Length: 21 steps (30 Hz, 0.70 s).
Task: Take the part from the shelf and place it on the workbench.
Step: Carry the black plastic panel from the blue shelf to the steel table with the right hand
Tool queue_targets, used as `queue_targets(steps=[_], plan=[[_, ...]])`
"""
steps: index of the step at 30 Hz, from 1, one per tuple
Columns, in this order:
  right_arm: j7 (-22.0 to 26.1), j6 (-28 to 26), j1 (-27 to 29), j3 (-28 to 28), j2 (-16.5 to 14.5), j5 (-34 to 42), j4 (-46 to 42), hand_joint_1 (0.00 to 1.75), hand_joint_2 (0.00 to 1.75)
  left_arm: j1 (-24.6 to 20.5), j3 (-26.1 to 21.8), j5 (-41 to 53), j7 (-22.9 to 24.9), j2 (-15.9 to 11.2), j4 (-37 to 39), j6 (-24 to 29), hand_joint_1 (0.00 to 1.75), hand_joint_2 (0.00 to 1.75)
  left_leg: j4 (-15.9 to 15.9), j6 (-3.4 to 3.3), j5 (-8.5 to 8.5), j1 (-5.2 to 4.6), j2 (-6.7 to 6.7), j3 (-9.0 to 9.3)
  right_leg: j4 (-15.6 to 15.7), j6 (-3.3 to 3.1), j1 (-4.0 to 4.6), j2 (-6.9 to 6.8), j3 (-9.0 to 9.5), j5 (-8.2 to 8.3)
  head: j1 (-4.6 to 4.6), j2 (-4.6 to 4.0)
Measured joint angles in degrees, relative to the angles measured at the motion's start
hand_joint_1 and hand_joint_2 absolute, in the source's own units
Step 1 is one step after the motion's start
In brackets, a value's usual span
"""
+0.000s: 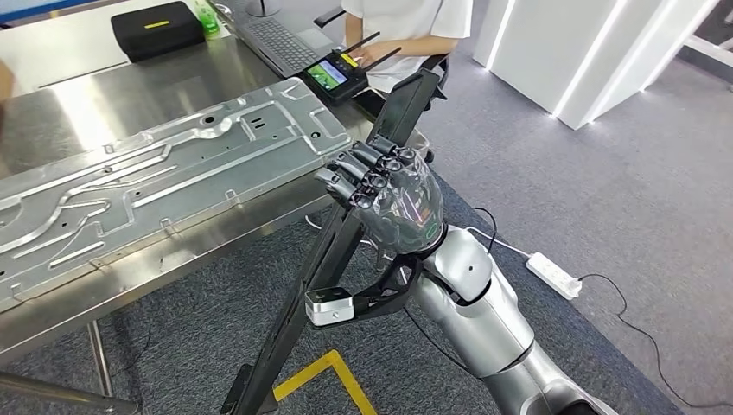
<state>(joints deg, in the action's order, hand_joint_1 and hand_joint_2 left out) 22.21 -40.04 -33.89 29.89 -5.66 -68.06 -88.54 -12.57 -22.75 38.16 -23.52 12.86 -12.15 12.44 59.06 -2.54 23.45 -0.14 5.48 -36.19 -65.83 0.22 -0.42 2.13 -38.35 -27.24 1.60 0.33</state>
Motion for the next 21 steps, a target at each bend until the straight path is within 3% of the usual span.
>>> queue_targets(steps=[1, 3, 5, 7, 9, 11, 12, 13, 15, 17, 18, 20, 21], plan=[[-0.01, -0.01, -0.06, -0.01, 0.01, -0.02, -0.01, 1.75, 1.75, -0.02, -0.02, 0.01, -0.05, 0.13, 0.0, 0.16, 0.0, 1.75, 0.05, 0.1, 0.02, 0.03, 0.76, -0.04, 3.32, -0.31, 0.04, 1.3, 1.29, 1.4, -0.01, 0.0], [-0.01, -0.01, -0.14, -0.03, 0.06, -0.04, -0.01, 1.75, 1.75, -0.04, -0.09, 0.03, -0.13, 0.32, 0.0, 0.45, 0.0, 1.75, 0.03, 0.61, 0.01, 0.34, 2.04, -0.34, 6.24, -0.66, 0.18, 2.75, 2.47, 1.93, -0.03, 0.0], [-0.02, 0.0, -0.27, -0.04, 0.1, -0.06, -0.02, 1.75, 1.75, 0.14, -0.18, 0.04, -0.17, 0.32, 0.0, 0.62, 0.0, 1.75, -0.12, 1.3, 0.0, 0.56, 2.94, -0.52, 6.93, -0.82, 0.16, 1.51, 2.96, 2.02, -0.07, 0.0], [-0.02, 0.01, -0.44, -0.03, 0.09, -0.07, -0.03, 1.75, 1.75, 0.24, -0.24, 0.04, -0.2, 0.31, 0.0, 0.7, 0.0, 1.75, 1.73, 1.97, 1.32, 0.27, 0.43, -1.29, 7.9, -1.16, -0.15, -0.03, 3.81, 2.23, 0.06, 0.0], [-0.02, 0.01, -0.49, -0.03, 0.11, -0.07, -0.02, 1.75, 1.75, 0.08, -0.26, 0.03, -0.23, 0.32, 0.0, 0.73, 0.0, 1.75, 7.61, 2.63, 4.49, 0.23, -3.47, -4.04, 8.37, -1.47, -0.16, -1.74, 4.4, 2.15, 0.21, 0.0], [-0.02, 0.0, -0.37, -0.03, 0.16, -0.07, -0.01, 1.75, 1.75, 0.06, -0.29, 0.02, -0.26, 0.32, 0.0, 0.72, 0.0, 1.75, 13.78, 3.24, 6.67, 0.7, -4.76, -7.26, 8.26, -1.53, -0.12, -3.48, 4.55, 1.83, 0.23, 0.0], [-0.02, 0.0, -0.3, -0.03, 0.18, -0.07, -0.01, 1.75, 1.75, 0.13, -0.3, 0.03, -0.34, 0.31, 0.0, 0.68, 0.0, 1.75, 14.61, 3.53, 6.38, 0.94, -5.02, -7.78, 8.15, -1.43, -0.16, -4.33, 4.6, 1.64, 0.23, 0.0], [-0.03, 0.0, -0.28, -0.03, 0.18, -0.07, -0.01, 1.75, 1.75, 0.21, -0.31, 0.03, -0.45, 0.3, 0.0, 0.63, 0.0, 1.75, 13.12, 3.77, 5.03, 1.15, -5.32, -7.1, 7.99, -1.29, -0.23, -5.11, 4.67, 1.41, 0.24, 0.0], [-0.08, 0.0, -0.34, -0.03, 0.18, -0.07, -0.01, 1.75, 1.75, 0.21, -0.33, 0.04, -0.66, 0.29, 0.0, 0.5, 0.0, 1.75, 5.94, 3.91, 1.56, 1.2, -7.16, -3.43, 7.49, -0.82, -0.29, -6.5, 4.93, 0.76, 0.25, 0.0], [-0.15, 0.0, -0.45, -0.03, 0.18, -0.07, -0.01, 1.75, 1.75, 0.09, -0.35, -0.01, -0.7, 0.31, 0.0, 0.19, 0.0, 1.75, 0.93, 3.25, 0.08, 0.88, -8.92, -0.88, 7.02, -0.19, -0.03, -7.58, 5.14, 0.13, 0.22, 0.0], [-0.16, 0.0, -0.51, -0.03, 0.18, -0.07, -0.01, 1.75, 1.75, 0.05, -0.37, -0.03, -0.68, 0.32, 0.0, -0.05, 0.0, 1.75, 0.37, 2.76, 0.27, 0.69, -9.13, -0.67, 6.97, 0.09, 0.17, -8.07, 5.25, -0.07, 0.22, 0.0], [-0.19, 0.0, -0.66, -0.03, 0.18, -0.08, -0.02, 1.75, 1.75, 0.06, -0.42, -0.04, -0.65, 0.32, 0.0, -0.49, 0.0, 1.75, 0.22, 1.85, 0.14, 0.73, -7.82, -0.65, 7.01, 0.65, 0.17, -8.79, 5.54, -0.38, 0.22, 0.0], [-0.19, 0.0, -0.73, -0.03, 0.18, -0.08, -0.02, 1.75, 1.75, 0.06, -0.44, -0.01, -0.64, 0.32, 0.0, -0.63, 0.0, 1.75, 0.07, 1.49, 0.07, 0.81, -7.18, -0.56, 6.65, 0.97, 0.02, -8.11, 5.56, -0.81, 0.22, 0.0]])
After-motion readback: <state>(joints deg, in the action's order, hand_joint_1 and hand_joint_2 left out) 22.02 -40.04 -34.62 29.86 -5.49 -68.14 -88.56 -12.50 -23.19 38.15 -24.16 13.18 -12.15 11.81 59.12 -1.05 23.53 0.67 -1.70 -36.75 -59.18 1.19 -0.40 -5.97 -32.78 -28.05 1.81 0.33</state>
